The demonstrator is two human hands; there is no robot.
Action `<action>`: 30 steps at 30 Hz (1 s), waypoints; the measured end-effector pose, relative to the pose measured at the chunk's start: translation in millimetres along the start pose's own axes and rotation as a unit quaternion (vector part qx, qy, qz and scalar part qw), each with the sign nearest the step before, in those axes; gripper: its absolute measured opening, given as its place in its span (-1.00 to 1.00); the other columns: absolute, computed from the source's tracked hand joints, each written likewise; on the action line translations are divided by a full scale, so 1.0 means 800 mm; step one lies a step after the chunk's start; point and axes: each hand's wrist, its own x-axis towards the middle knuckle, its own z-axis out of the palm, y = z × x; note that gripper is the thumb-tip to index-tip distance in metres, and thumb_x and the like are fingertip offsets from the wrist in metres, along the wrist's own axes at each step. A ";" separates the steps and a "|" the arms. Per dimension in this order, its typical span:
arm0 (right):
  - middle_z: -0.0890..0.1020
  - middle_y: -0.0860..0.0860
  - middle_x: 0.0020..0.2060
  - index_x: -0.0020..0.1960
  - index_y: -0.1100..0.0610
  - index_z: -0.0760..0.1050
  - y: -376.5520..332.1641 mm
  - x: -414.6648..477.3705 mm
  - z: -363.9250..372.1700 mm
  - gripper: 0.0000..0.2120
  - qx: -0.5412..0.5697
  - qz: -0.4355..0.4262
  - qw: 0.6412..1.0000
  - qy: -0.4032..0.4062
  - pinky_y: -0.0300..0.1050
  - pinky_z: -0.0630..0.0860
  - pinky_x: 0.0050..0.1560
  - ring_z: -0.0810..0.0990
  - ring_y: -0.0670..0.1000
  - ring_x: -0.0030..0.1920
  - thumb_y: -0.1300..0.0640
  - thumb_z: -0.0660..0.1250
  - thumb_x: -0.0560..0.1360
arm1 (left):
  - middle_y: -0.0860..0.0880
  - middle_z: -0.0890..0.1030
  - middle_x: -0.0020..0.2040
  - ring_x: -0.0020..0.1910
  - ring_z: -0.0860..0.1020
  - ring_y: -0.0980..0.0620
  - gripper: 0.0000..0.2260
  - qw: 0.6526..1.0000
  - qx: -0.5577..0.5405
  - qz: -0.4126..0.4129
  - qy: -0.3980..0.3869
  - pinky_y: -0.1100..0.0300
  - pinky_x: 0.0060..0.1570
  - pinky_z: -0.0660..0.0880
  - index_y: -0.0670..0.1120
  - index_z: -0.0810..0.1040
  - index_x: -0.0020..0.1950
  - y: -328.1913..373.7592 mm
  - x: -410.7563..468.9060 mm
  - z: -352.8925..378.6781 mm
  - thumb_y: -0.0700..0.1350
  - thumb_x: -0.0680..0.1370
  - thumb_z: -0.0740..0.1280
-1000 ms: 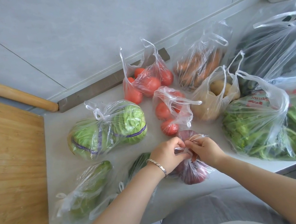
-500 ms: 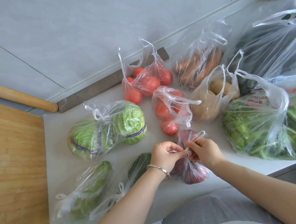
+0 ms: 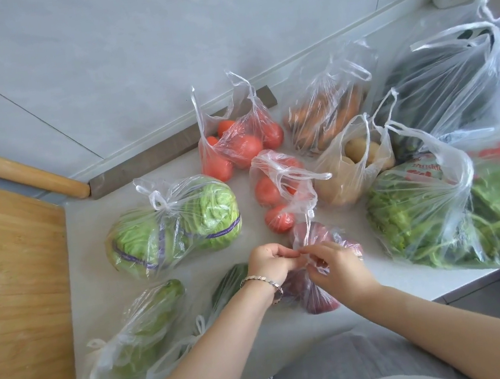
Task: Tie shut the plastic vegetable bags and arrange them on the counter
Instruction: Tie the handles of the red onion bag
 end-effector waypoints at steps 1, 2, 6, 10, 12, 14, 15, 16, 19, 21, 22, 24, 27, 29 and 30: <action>0.56 0.06 -0.32 -0.04 0.21 0.63 -0.001 0.001 0.003 -0.76 -0.012 -0.013 1.000 0.002 -0.38 0.36 -0.27 0.53 0.04 -0.34 0.33 0.33 0.32 | 0.04 0.57 -0.49 -0.46 0.54 0.14 -0.76 1.000 0.006 0.006 -0.005 0.39 -0.35 0.53 -0.11 0.52 -0.41 0.001 -0.001 0.000 -0.39 0.29 0.49; 0.58 0.12 -0.34 -0.10 0.22 0.65 -0.001 0.002 0.005 -0.76 -0.022 -0.018 1.000 -0.002 -0.28 0.40 -0.30 0.56 0.12 -0.35 0.32 0.31 0.28 | 0.08 0.57 -0.53 -0.47 0.53 0.15 -0.75 1.000 0.013 0.013 -0.009 0.37 -0.34 0.55 -0.11 0.52 -0.41 0.001 -0.001 0.000 -0.40 0.28 0.48; 0.58 0.21 -0.35 -0.18 0.24 0.66 0.007 0.009 0.004 -0.82 -0.036 -0.015 0.999 -0.027 -0.29 0.37 -0.33 0.59 0.17 -0.38 0.35 0.35 0.26 | -0.01 0.57 -0.42 -0.35 0.53 0.02 -0.74 0.996 0.072 0.051 -0.009 0.08 -0.09 0.56 -0.07 0.50 -0.42 0.002 -0.005 0.002 -0.36 0.28 0.50; 0.62 0.24 -0.25 -0.17 0.27 0.66 0.008 0.011 -0.002 -0.86 -0.005 -0.003 1.000 -0.006 -0.50 0.33 -0.12 0.58 0.08 -0.28 0.41 0.40 0.30 | 0.03 0.56 -0.38 -0.30 0.54 0.05 -0.88 0.981 0.165 0.105 0.002 0.17 -0.08 0.52 -0.12 0.59 -0.33 0.006 -0.010 0.002 -0.26 0.32 0.50; 0.65 0.15 -0.22 -0.11 0.25 0.66 0.002 0.011 -0.007 -0.85 0.016 0.027 0.999 0.006 -0.58 0.34 -0.17 0.54 0.02 -0.26 0.38 0.38 0.36 | 0.06 0.56 -0.39 -0.31 0.55 0.06 -0.84 0.983 0.150 0.103 0.006 0.18 -0.10 0.53 -0.07 0.57 -0.36 0.005 -0.011 0.001 -0.27 0.33 0.48; 0.63 0.04 -0.26 -0.09 0.22 0.66 -0.004 0.010 -0.010 -0.86 0.047 0.072 0.996 0.008 -0.59 0.35 -0.24 0.53 -0.04 -0.26 0.33 0.38 0.39 | 0.08 0.56 -0.39 -0.34 0.54 0.12 -0.75 0.987 0.129 0.094 0.014 0.25 -0.16 0.52 0.01 0.52 -0.40 0.003 -0.011 0.001 -0.29 0.34 0.47; 0.62 0.00 -0.29 -0.12 0.20 0.66 -0.006 0.009 -0.012 -0.88 0.065 0.090 0.994 0.015 -0.60 0.36 -0.26 0.54 -0.07 -0.29 0.32 0.39 0.38 | 0.08 0.56 -0.39 -0.35 0.54 0.15 -0.74 0.988 0.124 0.092 0.018 0.27 -0.17 0.52 0.03 0.51 -0.40 0.001 -0.011 0.000 -0.29 0.34 0.47; 0.61 -0.03 -0.32 -0.17 0.17 0.64 -0.008 0.009 -0.013 -0.90 0.083 0.103 0.991 0.016 -0.58 0.38 -0.27 0.54 -0.09 -0.31 0.32 0.41 0.37 | 0.08 0.57 -0.38 -0.35 0.54 0.16 -0.75 0.988 0.119 0.092 0.023 0.27 -0.17 0.52 0.02 0.52 -0.39 -0.002 -0.010 0.000 -0.28 0.34 0.47; 0.61 -0.09 -0.39 -0.34 0.00 0.52 -0.009 0.012 -0.017 -0.77 0.150 0.139 0.978 -0.029 -0.46 0.46 -0.29 0.56 -0.21 -0.40 0.29 0.44 0.36 | 0.08 0.56 -0.39 -0.41 0.54 0.26 -0.89 0.991 0.096 0.084 0.033 0.44 -0.28 0.49 -0.10 0.60 -0.28 -0.007 -0.009 0.000 -0.28 0.35 0.47; 0.62 -0.09 -0.40 -0.35 0.01 0.55 -0.008 0.016 -0.027 -0.75 0.217 0.168 0.958 -0.078 -0.40 0.48 -0.24 0.57 -0.22 -0.39 0.32 0.43 0.37 | 0.07 0.55 -0.38 -0.47 0.52 0.32 -0.89 0.994 0.073 0.070 0.030 0.51 -0.36 0.45 -0.25 0.62 -0.14 -0.008 -0.007 0.000 -0.32 0.36 0.45; 0.64 -0.07 -0.37 -0.31 0.03 0.60 -0.007 0.018 -0.031 -0.77 0.225 0.170 0.953 -0.106 -0.39 0.49 -0.21 0.57 -0.19 -0.36 0.34 0.42 0.37 | 0.06 0.56 -0.37 -0.47 0.53 0.31 -0.88 0.997 0.055 0.055 0.026 0.51 -0.36 0.46 -0.27 0.61 -0.13 -0.007 -0.007 0.001 -0.33 0.36 0.45; 0.63 -0.05 -0.34 -0.17 0.08 0.66 -0.002 0.020 -0.034 -0.79 0.169 0.127 0.967 -0.142 -0.45 0.45 -0.23 0.53 -0.21 -0.38 0.37 0.40 0.37 | 0.04 0.58 -0.35 -0.38 0.55 0.23 -0.88 0.999 0.034 0.027 0.024 0.48 -0.30 0.48 -0.20 0.61 -0.18 -0.007 -0.006 0.001 -0.32 0.33 0.48; 0.64 -0.09 -0.34 -0.12 0.13 0.68 -0.002 0.019 -0.028 -0.85 0.020 -0.004 0.997 -0.078 -0.47 0.39 -0.19 0.55 -0.24 -0.33 0.29 0.45 0.34 | 0.05 0.58 -0.38 -0.37 0.55 0.18 -0.83 0.999 0.033 0.004 0.026 0.49 -0.34 0.47 -0.25 0.62 -0.11 -0.006 -0.004 -0.001 -0.29 0.33 0.49; 0.66 -0.03 -0.40 -0.25 0.14 0.67 0.003 0.019 -0.018 -0.92 -0.066 -0.110 0.992 -0.018 -0.33 0.39 -0.16 0.56 -0.10 -0.40 0.20 0.44 0.26 | 0.11 0.56 -0.50 -0.50 0.51 0.25 -0.81 0.999 0.030 -0.004 0.027 0.52 -0.45 0.42 -0.32 0.60 -0.07 -0.005 -0.002 -0.001 -0.33 0.35 0.47; 0.65 -0.02 -0.43 -0.30 0.14 0.66 0.005 0.019 -0.014 -0.94 -0.104 -0.152 0.983 0.010 -0.27 0.40 -0.16 0.58 -0.01 -0.40 0.17 0.42 0.24 | 0.14 0.54 -0.57 -0.56 0.49 0.27 -0.82 0.999 0.037 -0.004 0.027 0.52 -0.47 0.40 -0.33 0.60 -0.06 -0.004 -0.002 -0.001 -0.34 0.36 0.45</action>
